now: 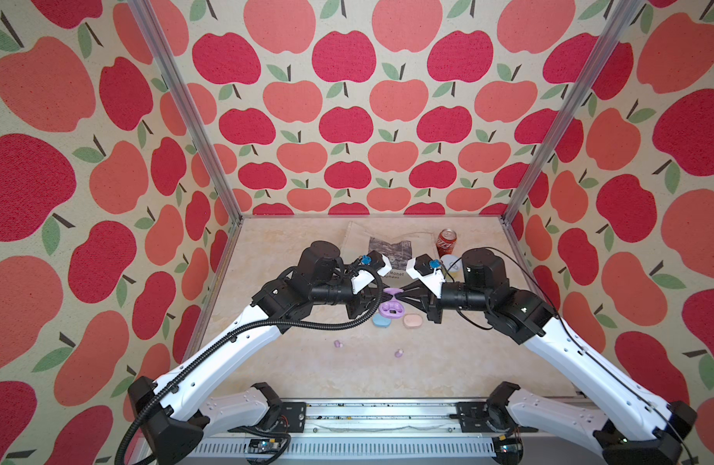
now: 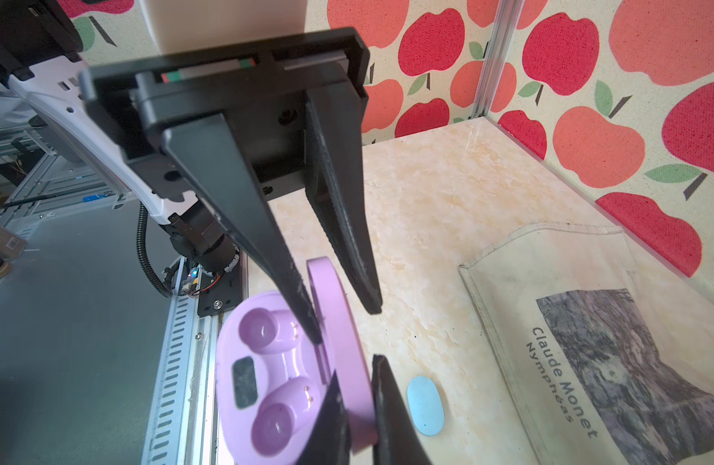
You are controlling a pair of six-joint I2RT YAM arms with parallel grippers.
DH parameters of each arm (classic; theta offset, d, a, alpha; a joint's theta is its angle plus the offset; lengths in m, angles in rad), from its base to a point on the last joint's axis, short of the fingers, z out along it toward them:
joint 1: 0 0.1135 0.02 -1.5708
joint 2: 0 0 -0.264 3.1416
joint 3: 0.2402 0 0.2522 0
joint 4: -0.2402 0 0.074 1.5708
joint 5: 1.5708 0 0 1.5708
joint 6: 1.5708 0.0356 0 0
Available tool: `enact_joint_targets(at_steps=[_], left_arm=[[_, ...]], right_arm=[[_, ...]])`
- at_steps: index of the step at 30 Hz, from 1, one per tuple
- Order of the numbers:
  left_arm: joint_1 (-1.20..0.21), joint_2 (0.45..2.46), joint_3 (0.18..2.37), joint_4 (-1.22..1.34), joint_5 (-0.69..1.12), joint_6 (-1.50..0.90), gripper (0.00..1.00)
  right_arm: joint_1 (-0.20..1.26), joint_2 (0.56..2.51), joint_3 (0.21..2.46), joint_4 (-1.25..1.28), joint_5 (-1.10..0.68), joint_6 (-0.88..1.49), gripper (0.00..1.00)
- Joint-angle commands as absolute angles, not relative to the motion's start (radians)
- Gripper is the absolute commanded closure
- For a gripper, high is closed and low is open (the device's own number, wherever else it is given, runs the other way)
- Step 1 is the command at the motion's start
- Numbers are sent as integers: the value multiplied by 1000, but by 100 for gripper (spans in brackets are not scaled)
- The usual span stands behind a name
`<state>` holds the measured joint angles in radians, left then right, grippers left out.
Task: Insert wireless bluetooth earbuds into charging case
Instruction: Pass the charging case, then pick up the wireless bluetooth earbud from the center of the table.
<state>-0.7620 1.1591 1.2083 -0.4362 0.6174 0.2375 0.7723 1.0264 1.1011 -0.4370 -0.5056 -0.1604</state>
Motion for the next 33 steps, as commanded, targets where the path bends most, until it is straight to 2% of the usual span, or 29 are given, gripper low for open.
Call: enact_joint_targets(at_steps=[1, 8, 10, 16, 19, 25, 30, 33], left_arm=[[-769, 1175, 1229, -475, 626, 249, 82], [-770, 1175, 1213, -439, 576, 174, 99], [-769, 1167, 1197, -413, 543, 125, 100], [-736, 1093, 1095, -322, 334, -65, 100], [-692, 1031, 1059, -331, 259, -179, 100], [-526, 932, 1042, -476, 203, -394, 100], [-387, 840, 1030, -618, 206, -491, 100], [-308, 778, 1008, -677, 208, -528, 100]], right_arm=[[782, 1005, 1106, -413, -508, -171, 98], [784, 1015, 1112, -408, -508, -160, 92], [784, 1013, 1114, -400, -497, -145, 89], [776, 984, 1129, -361, -327, 1, 59], [749, 983, 1161, -377, -314, 111, 52], [687, 976, 1117, -316, -330, 306, 49], [698, 1008, 1077, -344, -294, 340, 50], [755, 1078, 1078, -393, -288, 312, 51]])
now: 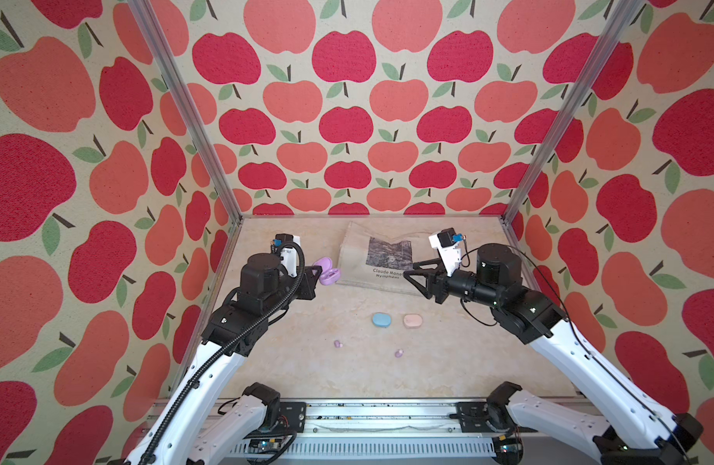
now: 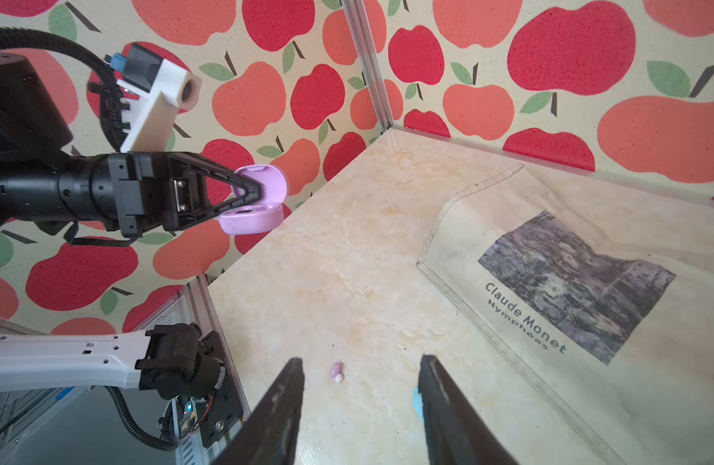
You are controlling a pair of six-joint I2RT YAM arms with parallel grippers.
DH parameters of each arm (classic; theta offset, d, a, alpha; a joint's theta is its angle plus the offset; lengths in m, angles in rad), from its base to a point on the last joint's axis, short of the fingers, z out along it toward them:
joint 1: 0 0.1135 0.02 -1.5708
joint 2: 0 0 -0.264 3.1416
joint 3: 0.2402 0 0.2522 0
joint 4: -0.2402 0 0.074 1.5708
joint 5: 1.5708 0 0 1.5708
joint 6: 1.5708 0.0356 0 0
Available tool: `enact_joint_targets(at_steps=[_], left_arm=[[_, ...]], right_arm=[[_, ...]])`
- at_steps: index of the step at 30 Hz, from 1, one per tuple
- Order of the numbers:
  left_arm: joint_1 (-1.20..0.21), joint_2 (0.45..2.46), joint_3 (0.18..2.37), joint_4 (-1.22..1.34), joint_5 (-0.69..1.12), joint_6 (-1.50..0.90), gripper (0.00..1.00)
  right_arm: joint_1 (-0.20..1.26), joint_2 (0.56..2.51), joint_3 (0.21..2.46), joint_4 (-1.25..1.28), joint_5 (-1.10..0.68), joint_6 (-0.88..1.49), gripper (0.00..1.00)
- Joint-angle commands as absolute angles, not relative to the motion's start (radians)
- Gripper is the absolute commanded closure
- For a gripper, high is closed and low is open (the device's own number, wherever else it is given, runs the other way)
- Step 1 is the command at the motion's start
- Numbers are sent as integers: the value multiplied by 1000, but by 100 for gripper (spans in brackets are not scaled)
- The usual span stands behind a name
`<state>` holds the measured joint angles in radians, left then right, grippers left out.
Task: Insert wireless bluetooth earbuds into charging case
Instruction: Pick up the wireless bluetooth earbud from the center of the table.
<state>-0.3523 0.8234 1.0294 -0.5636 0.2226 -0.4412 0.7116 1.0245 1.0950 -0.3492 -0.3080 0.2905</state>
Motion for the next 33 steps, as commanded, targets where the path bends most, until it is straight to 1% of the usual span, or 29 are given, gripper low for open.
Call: enact_joint_targets(at_steps=[1, 5, 9, 11, 15, 22, 26, 33], left_arm=[[-285, 758, 999, -696, 201, -536, 100], [-219, 680, 972, -742, 168, -562, 100], [-201, 604, 949, -754, 136, -560, 100], [-201, 565, 944, -768, 108, -561, 100], [-200, 488, 924, -786, 64, -568, 100], [-201, 391, 886, -807, -14, -559, 100], [-202, 371, 859, -804, -26, -562, 100], [-201, 400, 838, -768, -19, -549, 100]], right_arm=[[783, 1111, 1081, -408, -285, 301, 51], [917, 1286, 1139, -487, -253, 240, 51], [1012, 1455, 1194, -519, -267, 116, 48], [1031, 1526, 1208, -508, -276, 46, 47], [1050, 1659, 1281, -518, -239, -17, 47], [1094, 1905, 1453, -566, -218, 47, 49], [1125, 2009, 1554, -636, -194, 52, 50], [1147, 2151, 1701, -770, -159, 67, 50]])
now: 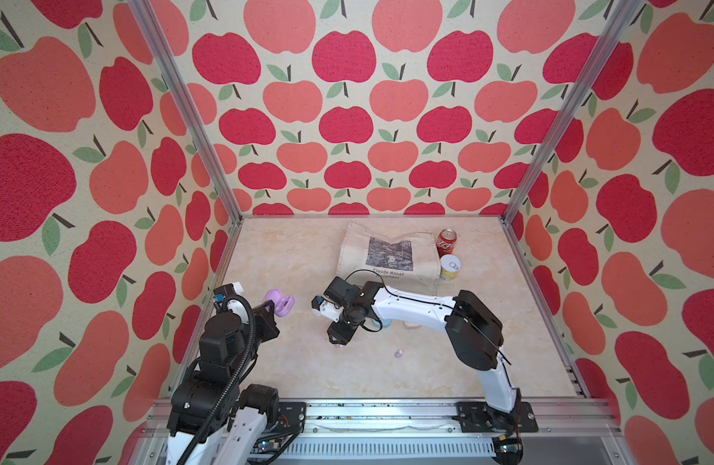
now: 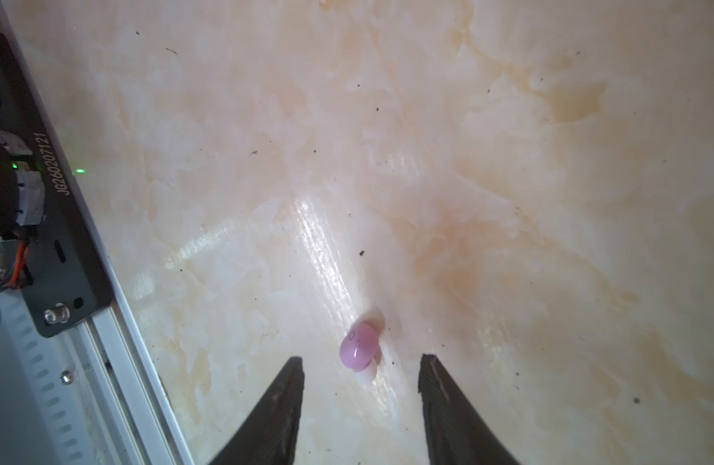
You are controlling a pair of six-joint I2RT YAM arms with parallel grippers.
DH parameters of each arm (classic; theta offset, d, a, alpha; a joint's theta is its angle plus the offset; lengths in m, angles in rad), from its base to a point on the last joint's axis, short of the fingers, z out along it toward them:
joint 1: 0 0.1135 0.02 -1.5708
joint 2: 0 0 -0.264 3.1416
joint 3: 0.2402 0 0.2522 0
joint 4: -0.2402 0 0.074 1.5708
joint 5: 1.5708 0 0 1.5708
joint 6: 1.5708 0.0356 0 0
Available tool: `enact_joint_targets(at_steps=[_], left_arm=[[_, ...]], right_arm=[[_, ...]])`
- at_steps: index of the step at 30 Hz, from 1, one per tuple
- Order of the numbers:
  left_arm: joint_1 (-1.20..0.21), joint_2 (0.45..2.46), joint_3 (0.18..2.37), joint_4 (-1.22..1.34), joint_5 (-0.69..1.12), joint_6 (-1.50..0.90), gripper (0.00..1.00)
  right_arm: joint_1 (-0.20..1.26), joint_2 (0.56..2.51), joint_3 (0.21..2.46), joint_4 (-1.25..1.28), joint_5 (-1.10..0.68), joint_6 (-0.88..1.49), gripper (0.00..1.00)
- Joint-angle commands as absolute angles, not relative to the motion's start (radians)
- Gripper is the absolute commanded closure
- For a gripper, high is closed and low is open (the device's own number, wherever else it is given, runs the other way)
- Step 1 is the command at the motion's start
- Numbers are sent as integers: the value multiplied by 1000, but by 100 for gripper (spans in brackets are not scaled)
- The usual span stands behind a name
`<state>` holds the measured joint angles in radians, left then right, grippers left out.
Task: Insert wireless bluetooth earbuds into charging case
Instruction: Pick up the wireless bluetooth earbud from the center of the table.
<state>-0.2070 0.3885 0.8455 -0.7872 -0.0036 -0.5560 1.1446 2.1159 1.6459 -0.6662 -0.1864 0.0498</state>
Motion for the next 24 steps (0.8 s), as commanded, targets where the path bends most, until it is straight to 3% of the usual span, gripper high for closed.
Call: enact_joint_targets(at_steps=[1, 12, 24], left_arm=[[-201, 404, 837, -763, -18, -549, 100], [-201, 408, 830, -750, -15, -554, 100], [-202, 407, 834, -743, -19, -551, 100]], right_arm=[[1148, 2167, 1717, -782, -159, 67, 50], [1177, 2289, 1853, -907, -148, 44, 57], [1197, 2341, 1911, -964, -115, 20, 78]])
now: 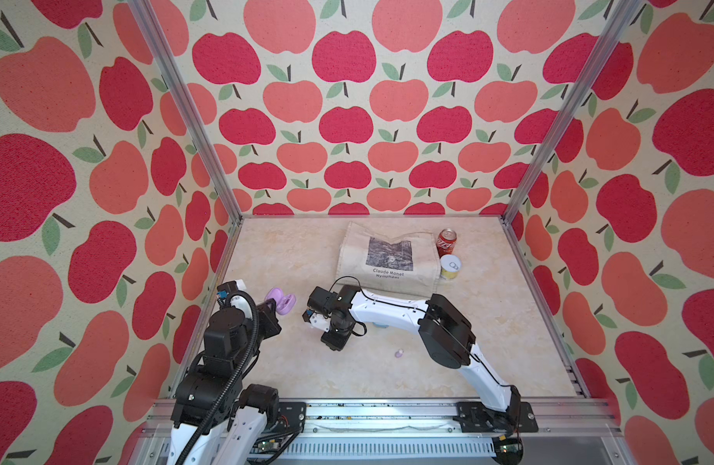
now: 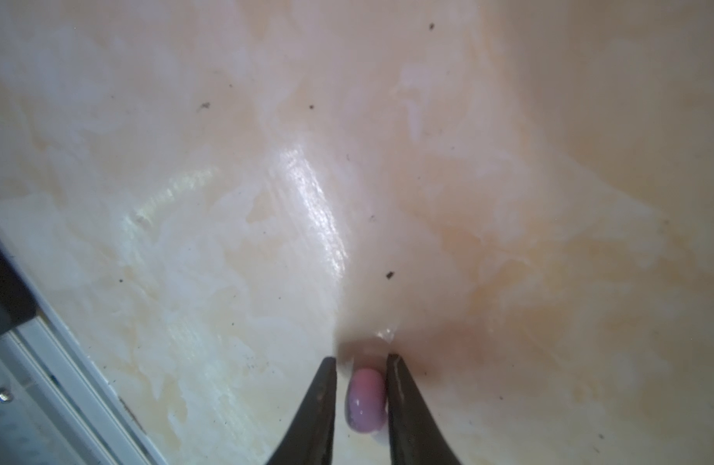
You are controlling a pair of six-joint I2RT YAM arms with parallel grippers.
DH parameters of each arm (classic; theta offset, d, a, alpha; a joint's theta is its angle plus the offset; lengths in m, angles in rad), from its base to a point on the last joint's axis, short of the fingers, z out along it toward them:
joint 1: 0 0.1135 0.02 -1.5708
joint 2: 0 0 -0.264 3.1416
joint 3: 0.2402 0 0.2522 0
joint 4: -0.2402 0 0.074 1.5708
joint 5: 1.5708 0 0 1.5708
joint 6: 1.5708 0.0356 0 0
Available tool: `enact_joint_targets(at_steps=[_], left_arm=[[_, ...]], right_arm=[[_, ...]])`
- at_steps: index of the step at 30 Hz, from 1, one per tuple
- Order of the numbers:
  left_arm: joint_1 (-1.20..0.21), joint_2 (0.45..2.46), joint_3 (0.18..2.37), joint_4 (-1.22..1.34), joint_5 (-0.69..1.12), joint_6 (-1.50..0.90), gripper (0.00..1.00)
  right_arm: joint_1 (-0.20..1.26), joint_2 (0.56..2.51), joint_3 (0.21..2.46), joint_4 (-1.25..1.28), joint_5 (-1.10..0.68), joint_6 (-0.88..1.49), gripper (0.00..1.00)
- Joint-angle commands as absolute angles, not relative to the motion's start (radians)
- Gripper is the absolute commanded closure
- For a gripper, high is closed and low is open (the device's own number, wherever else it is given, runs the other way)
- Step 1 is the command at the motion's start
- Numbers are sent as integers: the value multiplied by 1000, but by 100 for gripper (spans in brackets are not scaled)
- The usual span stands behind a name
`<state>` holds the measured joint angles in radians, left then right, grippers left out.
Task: Insert wireless bluetooth earbuds into charging case
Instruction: Pick up the wireless bluetooth earbud from the center of the table.
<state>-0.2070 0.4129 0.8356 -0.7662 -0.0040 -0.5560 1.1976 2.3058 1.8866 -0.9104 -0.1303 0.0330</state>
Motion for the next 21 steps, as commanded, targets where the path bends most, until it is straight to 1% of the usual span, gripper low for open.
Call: enact_joint_targets(at_steps=[1, 9, 11, 14, 21], left_arm=[[-201, 406, 834, -743, -20, -551, 100], [-201, 398, 825, -726, 7, -533, 100], [-201, 394, 812, -692, 45, -505, 100], [-201, 391, 784, -615, 130, -455, 100], [-201, 450, 723, -417, 336, -328, 100]], right_arm=[[1197, 2342, 1915, -966, -113, 20, 80], [1197, 2315, 1907, -956, -120, 14, 92], [1196, 2278, 1880, -928, -126, 18, 93], [1158, 2193, 1812, -863, -170, 44, 94], [1009, 1999, 1644, -733, -304, 138, 94]])
